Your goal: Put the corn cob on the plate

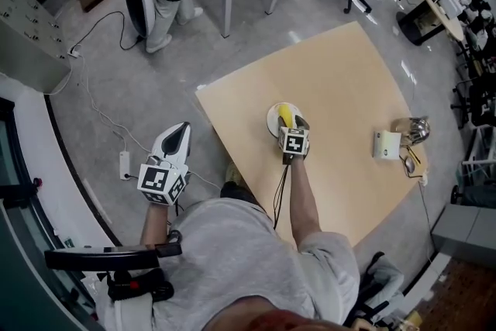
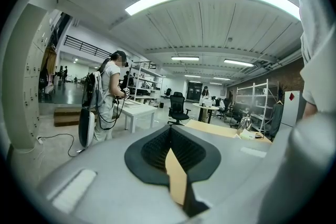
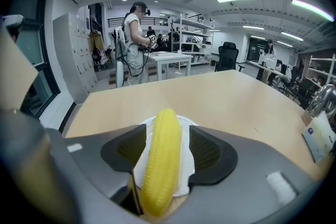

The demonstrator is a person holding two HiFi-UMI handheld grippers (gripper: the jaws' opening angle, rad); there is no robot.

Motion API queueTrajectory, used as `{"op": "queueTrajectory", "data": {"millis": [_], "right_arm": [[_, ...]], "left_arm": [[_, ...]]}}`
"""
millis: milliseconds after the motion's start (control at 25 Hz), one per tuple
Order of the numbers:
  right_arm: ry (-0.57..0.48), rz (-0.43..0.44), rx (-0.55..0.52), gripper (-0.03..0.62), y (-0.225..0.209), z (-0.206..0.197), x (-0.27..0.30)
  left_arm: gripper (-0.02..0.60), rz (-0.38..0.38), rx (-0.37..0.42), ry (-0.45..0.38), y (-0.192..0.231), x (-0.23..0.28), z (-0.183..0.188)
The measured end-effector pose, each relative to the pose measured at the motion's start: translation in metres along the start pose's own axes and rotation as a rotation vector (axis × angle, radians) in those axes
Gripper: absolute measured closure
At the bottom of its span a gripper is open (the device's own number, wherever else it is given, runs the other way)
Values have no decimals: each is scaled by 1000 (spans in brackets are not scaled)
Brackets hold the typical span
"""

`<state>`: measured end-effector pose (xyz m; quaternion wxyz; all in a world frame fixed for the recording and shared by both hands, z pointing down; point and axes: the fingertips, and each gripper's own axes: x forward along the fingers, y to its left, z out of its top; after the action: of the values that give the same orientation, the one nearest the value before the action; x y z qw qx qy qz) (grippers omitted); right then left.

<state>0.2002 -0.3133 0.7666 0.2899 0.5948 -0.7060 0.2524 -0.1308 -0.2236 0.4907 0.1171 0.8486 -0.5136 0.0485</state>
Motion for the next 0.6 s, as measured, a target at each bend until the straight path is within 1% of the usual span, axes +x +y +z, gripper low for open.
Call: {"op": "queueTrajectory", "data": {"millis": [400, 600], "right_arm": [[-140, -20, -30, 345, 11, 31, -50], [-201, -38, -12, 365, 7, 38, -82]], "left_arm": [[563, -62, 21, -12, -12, 1, -3], [563, -97, 33, -20, -24, 2, -2]]}}
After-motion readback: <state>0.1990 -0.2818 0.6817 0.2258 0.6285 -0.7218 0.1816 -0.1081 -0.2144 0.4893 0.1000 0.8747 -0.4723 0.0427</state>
